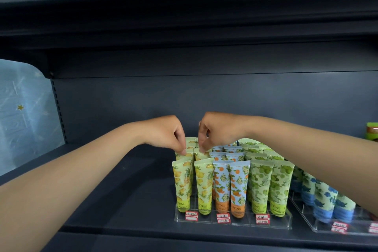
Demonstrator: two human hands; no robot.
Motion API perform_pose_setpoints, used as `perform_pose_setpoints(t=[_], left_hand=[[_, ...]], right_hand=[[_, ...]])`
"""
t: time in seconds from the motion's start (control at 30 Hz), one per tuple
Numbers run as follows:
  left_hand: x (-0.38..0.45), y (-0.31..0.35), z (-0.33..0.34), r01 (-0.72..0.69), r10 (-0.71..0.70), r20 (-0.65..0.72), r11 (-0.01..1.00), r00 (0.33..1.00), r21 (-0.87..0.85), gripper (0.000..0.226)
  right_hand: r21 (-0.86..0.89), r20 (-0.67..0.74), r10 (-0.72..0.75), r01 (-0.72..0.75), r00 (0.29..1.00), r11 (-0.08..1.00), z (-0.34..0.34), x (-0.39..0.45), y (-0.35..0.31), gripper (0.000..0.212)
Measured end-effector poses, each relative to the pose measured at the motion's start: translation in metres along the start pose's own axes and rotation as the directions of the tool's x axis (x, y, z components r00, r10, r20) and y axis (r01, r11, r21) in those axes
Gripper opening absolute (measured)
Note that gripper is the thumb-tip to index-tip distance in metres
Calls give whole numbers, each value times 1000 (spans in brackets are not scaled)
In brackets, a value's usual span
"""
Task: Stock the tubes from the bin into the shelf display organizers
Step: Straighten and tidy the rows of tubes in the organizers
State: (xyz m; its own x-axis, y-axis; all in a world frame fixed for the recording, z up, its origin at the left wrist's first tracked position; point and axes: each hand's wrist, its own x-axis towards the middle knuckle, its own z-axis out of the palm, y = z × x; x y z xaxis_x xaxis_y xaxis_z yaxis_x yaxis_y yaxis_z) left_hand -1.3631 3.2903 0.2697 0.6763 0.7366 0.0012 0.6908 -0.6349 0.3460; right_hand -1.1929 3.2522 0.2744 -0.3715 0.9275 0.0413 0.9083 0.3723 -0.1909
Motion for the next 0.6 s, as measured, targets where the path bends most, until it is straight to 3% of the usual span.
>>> perform_pose_setpoints(t=[0.2,0.6], left_hand=[[-1,1,1,-16,16,-52,1000,999,4,19],[-9,7,-3,-14,12,-58,1000,998,-24,6]], right_hand=[[-11,-15,12,-12,1000,1000,-2,-4,-5,13],[54,-43,15,-13,999,998,-11,-16,-9,4]])
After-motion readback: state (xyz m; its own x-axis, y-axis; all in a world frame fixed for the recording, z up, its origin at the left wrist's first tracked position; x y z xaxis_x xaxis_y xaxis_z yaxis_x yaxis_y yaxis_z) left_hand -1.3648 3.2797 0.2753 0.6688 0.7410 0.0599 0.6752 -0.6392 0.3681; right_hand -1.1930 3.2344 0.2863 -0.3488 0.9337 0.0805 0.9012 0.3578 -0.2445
